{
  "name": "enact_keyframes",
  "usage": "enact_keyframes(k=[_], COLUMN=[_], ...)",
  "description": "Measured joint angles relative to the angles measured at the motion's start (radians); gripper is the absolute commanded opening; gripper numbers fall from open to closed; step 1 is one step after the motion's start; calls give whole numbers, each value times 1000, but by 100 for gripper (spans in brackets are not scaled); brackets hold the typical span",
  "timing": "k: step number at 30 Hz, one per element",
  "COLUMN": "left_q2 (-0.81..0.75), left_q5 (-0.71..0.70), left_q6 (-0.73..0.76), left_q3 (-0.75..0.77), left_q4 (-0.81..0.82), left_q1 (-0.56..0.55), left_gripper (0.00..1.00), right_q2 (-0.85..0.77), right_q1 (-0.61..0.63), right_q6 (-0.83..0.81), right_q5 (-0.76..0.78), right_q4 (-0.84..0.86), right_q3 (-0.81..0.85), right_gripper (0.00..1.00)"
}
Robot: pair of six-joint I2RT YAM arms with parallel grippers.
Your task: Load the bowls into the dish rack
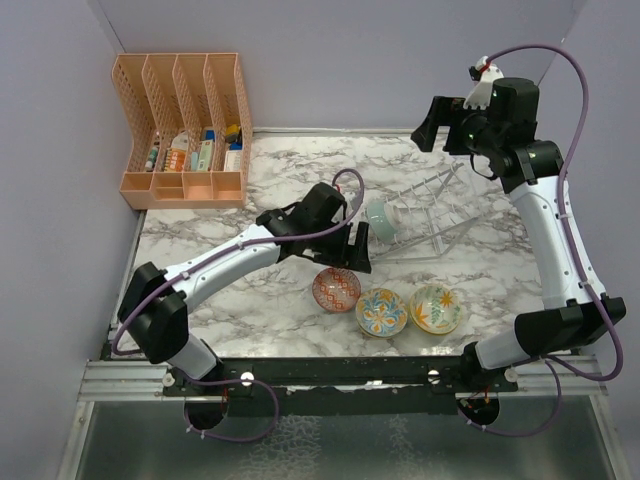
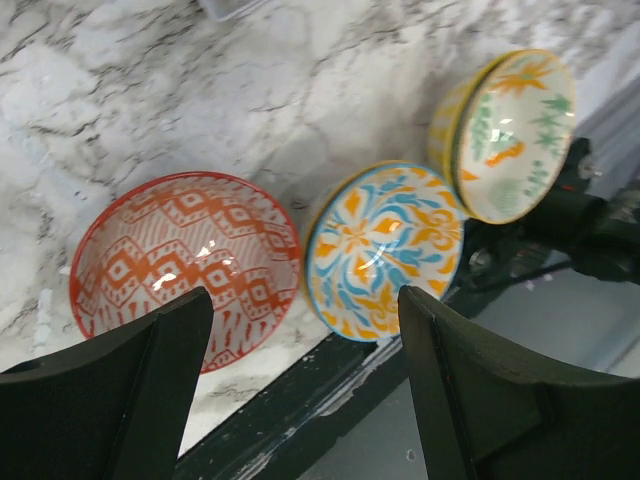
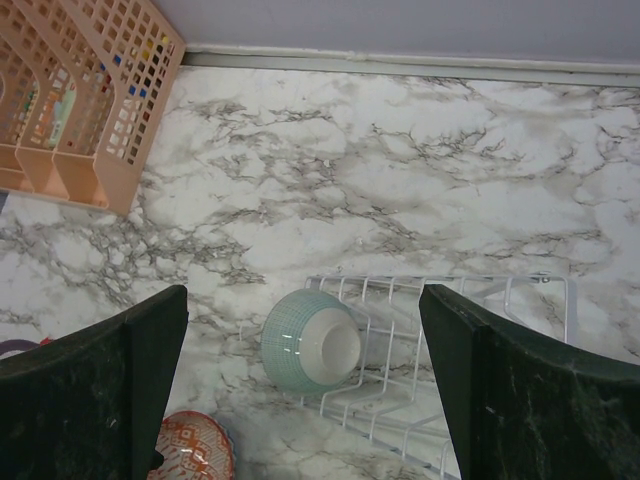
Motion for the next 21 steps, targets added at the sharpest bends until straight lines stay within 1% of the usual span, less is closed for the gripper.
enact_keyframes(k=[4,8,17,21], left_q2=[62,129,190,222], left_q5=[-58,-91,-139,-158], left_q6=[-10,-27,-103,-130], left_q3=[1,1,-1,-1], left_q4=[-48,-45,49,83], left_q1=[-19,-41,-55,-73], left_gripper=[77,77,75,72], right_q2=[-5,-22,-60,-71], right_q1=[0,0,0,0], right_q6=[-1,-1,-2,-2], right_q5=[-5,-5,-6,-12], right_q4=[10,15,17,24], right_q3=[-24,-71,-135,-153], right_gripper=[100,100,100,100])
